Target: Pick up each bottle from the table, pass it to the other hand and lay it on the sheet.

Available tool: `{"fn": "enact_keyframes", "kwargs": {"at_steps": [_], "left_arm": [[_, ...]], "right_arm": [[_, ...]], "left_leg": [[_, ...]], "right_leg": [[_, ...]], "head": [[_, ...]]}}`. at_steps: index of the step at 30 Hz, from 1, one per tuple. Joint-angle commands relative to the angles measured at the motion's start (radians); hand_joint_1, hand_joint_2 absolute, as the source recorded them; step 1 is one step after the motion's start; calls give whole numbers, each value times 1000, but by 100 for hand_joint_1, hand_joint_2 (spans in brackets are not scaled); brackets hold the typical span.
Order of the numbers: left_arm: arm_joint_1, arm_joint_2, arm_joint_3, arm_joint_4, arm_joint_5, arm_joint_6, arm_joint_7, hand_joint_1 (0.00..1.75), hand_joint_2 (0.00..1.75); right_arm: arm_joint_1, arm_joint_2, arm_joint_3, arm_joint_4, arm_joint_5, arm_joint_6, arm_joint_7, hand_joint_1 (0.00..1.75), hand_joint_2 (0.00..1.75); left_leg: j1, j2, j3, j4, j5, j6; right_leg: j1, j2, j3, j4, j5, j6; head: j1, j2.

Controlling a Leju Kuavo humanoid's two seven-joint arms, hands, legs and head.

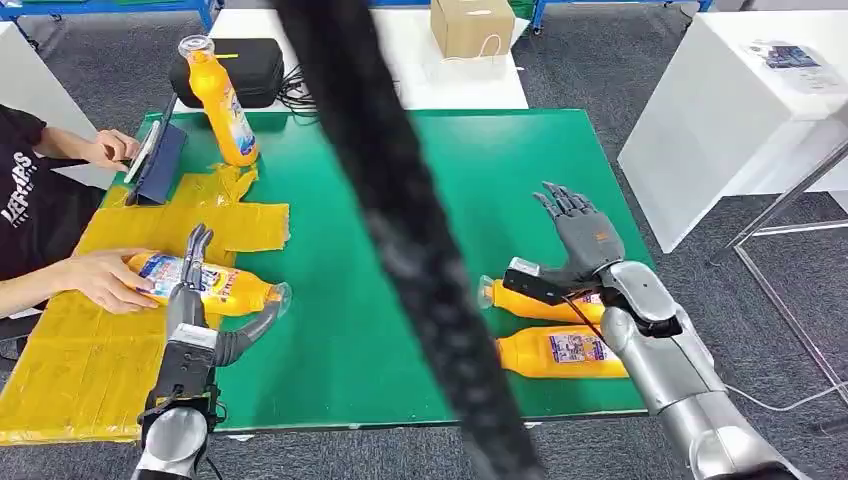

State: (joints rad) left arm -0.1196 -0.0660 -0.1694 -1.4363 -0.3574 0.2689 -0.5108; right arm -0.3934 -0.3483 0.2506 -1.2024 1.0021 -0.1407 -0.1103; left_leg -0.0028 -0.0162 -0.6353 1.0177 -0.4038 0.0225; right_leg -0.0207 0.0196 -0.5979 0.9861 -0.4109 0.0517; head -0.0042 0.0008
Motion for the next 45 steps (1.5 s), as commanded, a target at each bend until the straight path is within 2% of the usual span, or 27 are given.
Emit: {"fn": "enact_keyframes", "kwargs": {"at_steps": [1, 5, 15, 18, 28, 30, 34, 39, 45], "left_arm": [[-19, -14, -26, 85, 48, -17, -23, 0, 175], [-17, -15, -18, 102, 62, -15, -35, 0, 175], [11, -28, 2, 91, 58, -9, -37, 0, 175], [14, -33, 2, 87, 55, -8, -33, 0, 175], [15, -34, 1, 85, 54, -7, -31, 0, 175], [17, -35, -3, 81, 47, -10, -21, 0, 175], [15, -35, -13, 78, 42, -15, -8, 0, 175], [7, -34, -22, 89, 43, -19, -2, 0, 175], [7, -34, -22, 89, 43, -19, -2, 0, 175]], "right_arm": [[-39, -41, -6, 145, -222, 157, -172, 0, 175], [42, -92, -3, 22, -342, 220, -241, 0, 175], [173, -130, 5, -162, -334, 206, -184, 0, 175], [171, -126, 17, -148, -273, 179, -123, 0, 175], [166, -121, 20, -136, -269, 176, -121, 0, 175], [147, -107, 25, -92, -199, 140, -56, 0, 175], [113, -83, 31, 18, -117, 106, -14, 0, 175], [89, -70, 19, 109, -74, 83, 9, 0, 175], [89, -70, 19, 109, -74, 83, 9, 0, 175]], "left_leg": [[0, 0, 3, -1, -1, -1], [0, -2, 3, -1, -1, -1], [0, -1, 4, -1, -2, -2], [0, 0, 3, -1, -1, -1], [0, 1, 2, -1, -1, -1], [0, 2, 3, -1, -2, -1], [1, 3, 5, -1, -2, -1], [1, 2, 3, -1, -1, -1], [1, 2, 5, -1, -2, -2]], "right_leg": [[1, -2, 3, -1, -1, -2], [0, -4, 3, -1, -1, -2], [1, -4, 5, -1, -2, -3], [1, -2, 3, -1, -1, -2], [1, -2, 2, -1, -1, -2], [1, -1, 3, -1, -1, -2], [2, 0, 5, -2, -1, -2], [1, -1, 3, -2, 0, -2], [1, -1, 4, -2, -1, -3]], "head": [[0, 0], [0, 0], [0, 0], [0, 0], [0, 0], [0, 0], [0, 0], [0, 0], [0, 0]]}}
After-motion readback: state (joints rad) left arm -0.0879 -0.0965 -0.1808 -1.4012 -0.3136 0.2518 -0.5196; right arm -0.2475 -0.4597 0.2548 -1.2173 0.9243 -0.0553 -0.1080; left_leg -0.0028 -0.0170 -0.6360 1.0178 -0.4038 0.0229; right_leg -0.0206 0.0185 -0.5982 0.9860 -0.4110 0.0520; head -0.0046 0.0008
